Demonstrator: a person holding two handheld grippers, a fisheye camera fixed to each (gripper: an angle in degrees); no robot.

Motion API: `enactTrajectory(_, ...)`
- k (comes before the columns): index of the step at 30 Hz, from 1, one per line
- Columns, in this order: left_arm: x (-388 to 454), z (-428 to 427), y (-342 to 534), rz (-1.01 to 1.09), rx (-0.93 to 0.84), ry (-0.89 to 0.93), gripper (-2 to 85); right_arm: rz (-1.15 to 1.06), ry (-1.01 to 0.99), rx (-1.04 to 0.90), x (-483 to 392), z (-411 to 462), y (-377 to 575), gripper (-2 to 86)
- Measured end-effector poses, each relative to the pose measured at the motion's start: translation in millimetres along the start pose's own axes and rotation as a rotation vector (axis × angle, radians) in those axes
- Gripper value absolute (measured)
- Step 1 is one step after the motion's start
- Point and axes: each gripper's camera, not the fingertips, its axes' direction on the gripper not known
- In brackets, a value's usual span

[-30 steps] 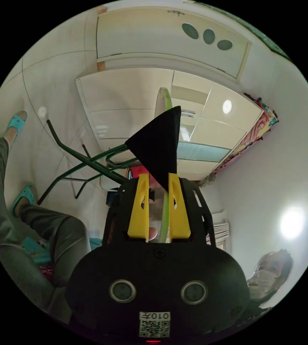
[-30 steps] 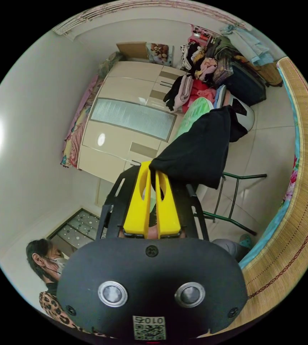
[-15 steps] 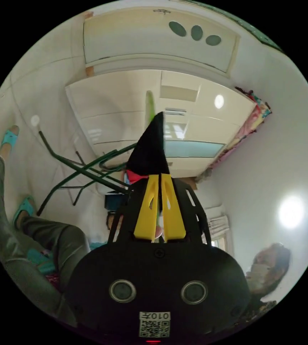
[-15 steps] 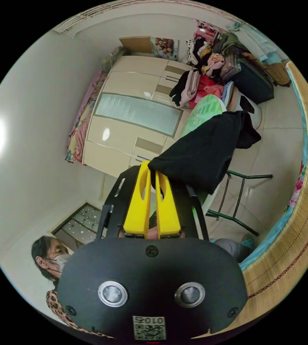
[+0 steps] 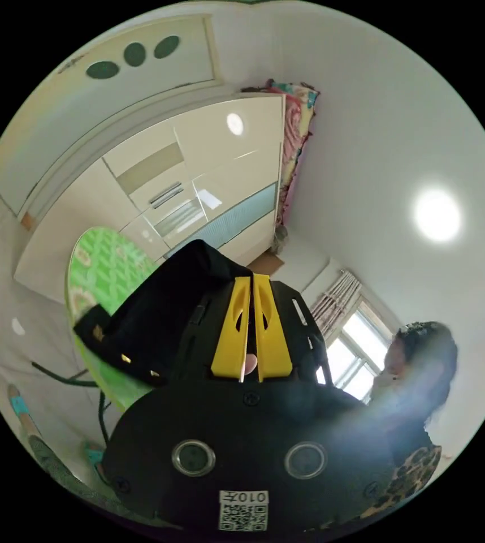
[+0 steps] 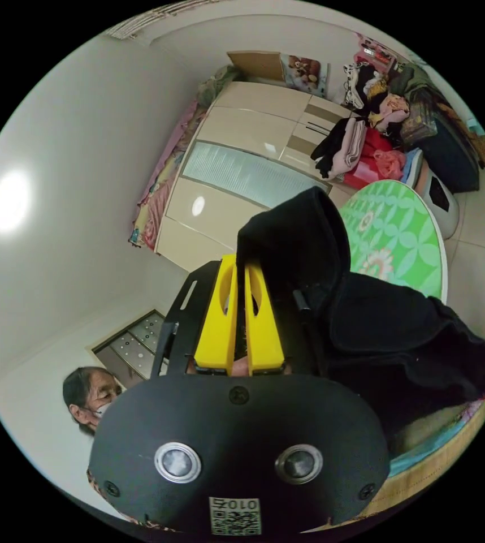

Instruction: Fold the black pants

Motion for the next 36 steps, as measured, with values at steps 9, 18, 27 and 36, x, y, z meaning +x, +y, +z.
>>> enactTrajectory(9, -175.4, 191.0, -99.9, -0.324, -0.307, -0.318, -0.2, 0.294, 0.267, -0.198, 131.0, 122.3, -92.2, 5.2)
enactTrajectory(18, -223.3, 209.9, -94.3, -0.357, -0.276, -0.312, -0.1, 0.128, 0.323, -0.229, 95.8, 92.5, -89.1, 2.6)
enactTrajectory(27, -204.4, 135.0, -76.3, -0.326, -0.399, -0.334, -0.1, 0.081, 0.713, -0.020, 29.4, -82.3, -40.9, 3.0)
enactTrajectory(36, -214.7, 107.7, -82.3, -0.471, -0.283, -0.211, -0.1, 0.176, 0.437, -0.090, 31.6, -143.4, 18.7, 3.7)
